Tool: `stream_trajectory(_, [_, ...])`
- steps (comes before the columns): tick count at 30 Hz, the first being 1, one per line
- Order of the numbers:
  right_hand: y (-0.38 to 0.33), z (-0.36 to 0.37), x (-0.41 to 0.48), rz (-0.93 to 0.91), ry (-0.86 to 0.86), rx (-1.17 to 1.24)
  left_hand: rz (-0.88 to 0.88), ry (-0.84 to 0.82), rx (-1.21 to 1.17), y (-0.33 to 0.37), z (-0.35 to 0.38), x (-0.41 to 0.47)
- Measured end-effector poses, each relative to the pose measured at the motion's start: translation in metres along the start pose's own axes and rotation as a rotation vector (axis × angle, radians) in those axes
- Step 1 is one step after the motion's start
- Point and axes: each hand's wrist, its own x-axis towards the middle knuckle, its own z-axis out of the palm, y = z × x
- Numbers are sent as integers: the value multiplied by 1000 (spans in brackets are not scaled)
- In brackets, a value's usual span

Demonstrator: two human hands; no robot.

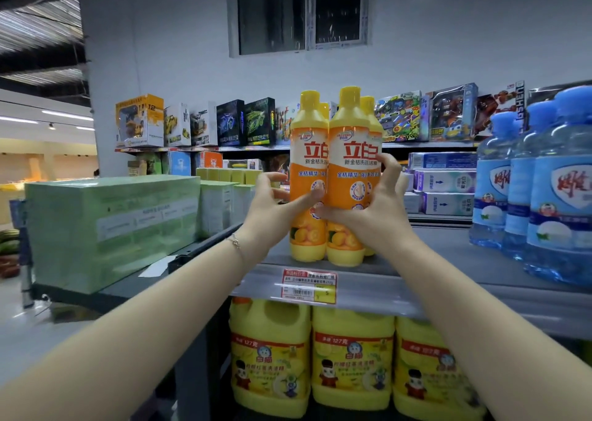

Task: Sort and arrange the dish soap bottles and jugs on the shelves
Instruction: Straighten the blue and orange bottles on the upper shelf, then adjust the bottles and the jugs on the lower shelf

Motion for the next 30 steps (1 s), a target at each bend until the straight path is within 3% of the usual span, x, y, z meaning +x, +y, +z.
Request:
stream_trajectory(4, [-6, -2, -8, 3, 12, -226, -2, -79, -73, -1, -2, -2])
stream_trajectory(9, [-5, -5, -15, 52, -59, -275, -6, -128, -74, -7, -2, -10])
stream_trajectory(16, [-14, -10, -27, 89, -84, -346, 30, -48, 52, -5, 0, -16])
stream_trajectory(19, [-20, -21, -44, -133, 33, -427, 296, 186, 367, -5, -4, -30])
stream_trajectory(21, [-27, -29, -57, -344, 71, -460, 533, 242, 556, -4, -5, -47])
stream_trajectory(26, [-41, -50, -92, -600, -135, -546, 763, -34, 747, -3, 9, -95])
stream_trajectory(30, [-34, -82, -122, -570, -272, -572, 693, -240, 773, -17, 35, -128])
